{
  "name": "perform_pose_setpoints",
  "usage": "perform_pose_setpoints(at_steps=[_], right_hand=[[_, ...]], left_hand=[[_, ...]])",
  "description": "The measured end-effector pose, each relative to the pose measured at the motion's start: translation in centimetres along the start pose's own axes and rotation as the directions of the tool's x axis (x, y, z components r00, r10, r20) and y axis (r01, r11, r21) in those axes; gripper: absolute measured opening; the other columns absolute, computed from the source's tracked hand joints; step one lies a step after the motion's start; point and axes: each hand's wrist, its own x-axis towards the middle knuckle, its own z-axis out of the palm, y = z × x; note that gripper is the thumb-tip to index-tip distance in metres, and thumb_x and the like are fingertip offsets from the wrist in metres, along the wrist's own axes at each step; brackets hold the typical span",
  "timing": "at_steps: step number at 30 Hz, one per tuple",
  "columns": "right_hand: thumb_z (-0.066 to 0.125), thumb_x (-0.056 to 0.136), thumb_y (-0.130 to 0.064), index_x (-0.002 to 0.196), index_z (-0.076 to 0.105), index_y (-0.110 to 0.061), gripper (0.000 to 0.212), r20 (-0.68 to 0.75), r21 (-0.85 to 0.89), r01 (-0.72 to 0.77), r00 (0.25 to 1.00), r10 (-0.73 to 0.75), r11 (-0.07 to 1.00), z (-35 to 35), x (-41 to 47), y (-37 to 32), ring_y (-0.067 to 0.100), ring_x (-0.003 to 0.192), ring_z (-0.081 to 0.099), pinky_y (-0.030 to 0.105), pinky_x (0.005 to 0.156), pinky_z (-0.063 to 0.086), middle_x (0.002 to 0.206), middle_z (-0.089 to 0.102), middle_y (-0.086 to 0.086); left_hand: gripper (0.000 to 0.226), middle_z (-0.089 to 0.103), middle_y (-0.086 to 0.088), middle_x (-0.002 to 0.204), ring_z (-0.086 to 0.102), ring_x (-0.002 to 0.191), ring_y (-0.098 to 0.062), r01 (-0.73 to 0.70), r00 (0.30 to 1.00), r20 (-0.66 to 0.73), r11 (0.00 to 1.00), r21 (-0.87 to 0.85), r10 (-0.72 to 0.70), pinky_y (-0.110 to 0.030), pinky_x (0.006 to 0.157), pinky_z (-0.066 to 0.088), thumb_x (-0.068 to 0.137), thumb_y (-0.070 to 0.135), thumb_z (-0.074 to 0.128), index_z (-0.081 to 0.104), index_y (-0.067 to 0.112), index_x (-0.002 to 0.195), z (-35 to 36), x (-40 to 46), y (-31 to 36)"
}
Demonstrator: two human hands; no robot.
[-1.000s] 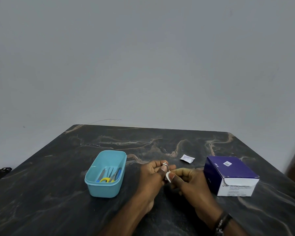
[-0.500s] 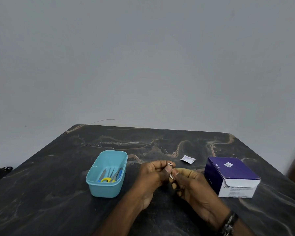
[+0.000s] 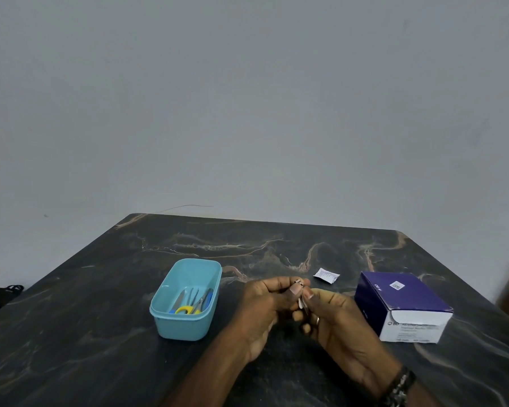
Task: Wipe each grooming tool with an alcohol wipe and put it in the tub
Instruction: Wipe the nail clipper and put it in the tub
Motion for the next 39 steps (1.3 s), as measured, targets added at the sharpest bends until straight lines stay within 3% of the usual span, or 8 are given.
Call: perform_pose_setpoints(at_steps=[5, 12, 17, 21, 25, 30, 35, 39], right_hand=[[0.063, 0.080, -0.019, 0.090, 0.069, 0.003, 0.025, 0.013, -0.034, -0.023, 1.000, 0.023, 0.999, 0.4, 0.1, 0.3, 0.013, 0.059, 0.057, 0.022, 0.052, 0.042, 0.075, 0.068, 0.012], [0.062, 0.079, -0.020, 0.083, 0.072, 0.001, 0.024, 0.000, -0.014, 0.001, 1.000, -0.001, 1.000, 0.1, 0.2, 0.3, 0.013, 0.059, 0.058, 0.022, 0.052, 0.042, 0.076, 0.068, 0.014], [0.059, 0.090, -0.012, 0.090, 0.072, 0.003, 0.020, -0.018, -0.107, -0.038, 0.999, 0.036, 0.994, 0.5, -0.2, 0.3, 0.012, 0.058, 0.061, 0.021, 0.052, 0.045, 0.078, 0.072, 0.014], [0.060, 0.091, -0.011, 0.091, 0.073, -0.002, 0.016, -0.184, -0.139, 0.057, 0.979, -0.083, 0.989, 0.2, 0.2, 0.3, 0.011, 0.056, 0.060, 0.021, 0.050, 0.040, 0.076, 0.073, 0.009], [0.065, 0.089, -0.012, 0.089, 0.076, -0.009, 0.011, -0.339, -0.183, 0.146, 0.919, -0.201, 0.972, -0.3, 0.7, 0.2, 0.011, 0.060, 0.054, 0.024, 0.053, 0.037, 0.071, 0.071, 0.002], [0.066, 0.088, -0.011, 0.092, 0.077, -0.009, 0.011, -0.369, -0.208, 0.194, 0.892, -0.261, 0.959, -0.6, 0.8, 0.6, 0.007, 0.052, 0.043, 0.021, 0.046, 0.034, 0.067, 0.069, 0.004], [0.067, 0.087, -0.007, 0.089, 0.076, -0.010, 0.010, -0.366, -0.234, 0.240, 0.876, -0.314, 0.942, -0.7, 0.9, 0.8, 0.013, 0.058, 0.055, 0.020, 0.047, 0.041, 0.071, 0.075, 0.006], [0.066, 0.088, -0.006, 0.088, 0.076, -0.009, 0.011, -0.350, -0.248, 0.252, 0.877, -0.329, 0.935, -0.6, 1.0, 1.0, 0.000, 0.051, 0.058, 0.012, 0.046, 0.043, 0.068, 0.074, 0.003]], left_hand=[[0.017, 0.071, -0.017, 0.096, 0.062, 0.081, -0.021, -0.076, 0.996, -0.051, 0.993, -0.090, 0.072, -0.029, 0.073, 0.055, 0.087, 0.009, 0.062, 0.078, 0.013, 0.083, -0.2, 0.0, 0.1], [0.029, 0.070, -0.015, 0.087, 0.056, 0.057, -0.013, -0.044, 0.999, 0.014, 0.997, -0.056, 0.045, -0.029, 0.060, 0.053, 0.084, 0.018, 0.063, 0.069, -0.004, 0.102, -0.1, 0.2, -0.1], [0.019, 0.075, -0.015, 0.099, 0.070, 0.097, -0.027, -0.138, 0.982, -0.149, 0.980, -0.143, 0.116, -0.040, 0.081, 0.055, 0.085, 0.017, 0.062, 0.065, 0.004, 0.100, -0.7, 0.6, 0.4], [0.012, 0.074, -0.011, 0.080, 0.070, 0.063, -0.024, -0.250, 0.906, -0.322, 0.961, 0.116, 0.274, -0.029, 0.054, 0.056, 0.091, 0.014, 0.062, 0.063, 0.009, 0.102, -0.7, 0.5, 0.2], [0.014, 0.072, -0.017, 0.080, 0.063, 0.049, -0.024, -0.228, 0.925, -0.273, 0.961, 0.155, 0.264, -0.026, 0.042, 0.049, 0.090, 0.007, 0.063, 0.060, 0.008, 0.104, 0.0, 0.6, -0.6], [0.032, 0.069, -0.024, 0.093, 0.068, 0.061, -0.029, -0.166, 0.969, -0.151, 0.969, 0.185, 0.195, -0.030, 0.050, 0.055, 0.085, -0.004, 0.066, 0.058, 0.010, 0.113, 0.6, 0.9, -1.8], [0.036, 0.067, -0.027, 0.098, 0.069, 0.065, -0.028, -0.158, 0.976, -0.117, 0.965, 0.210, 0.185, -0.030, 0.055, 0.057, 0.084, -0.006, 0.067, 0.058, 0.010, 0.115, 0.7, 0.9, -2.0], [0.033, 0.069, -0.025, 0.091, 0.068, 0.065, -0.028, -0.173, 0.973, -0.114, 0.958, 0.227, 0.202, -0.029, 0.055, 0.056, 0.085, -0.007, 0.065, 0.059, 0.009, 0.113, 0.8, 0.9, -2.1]])
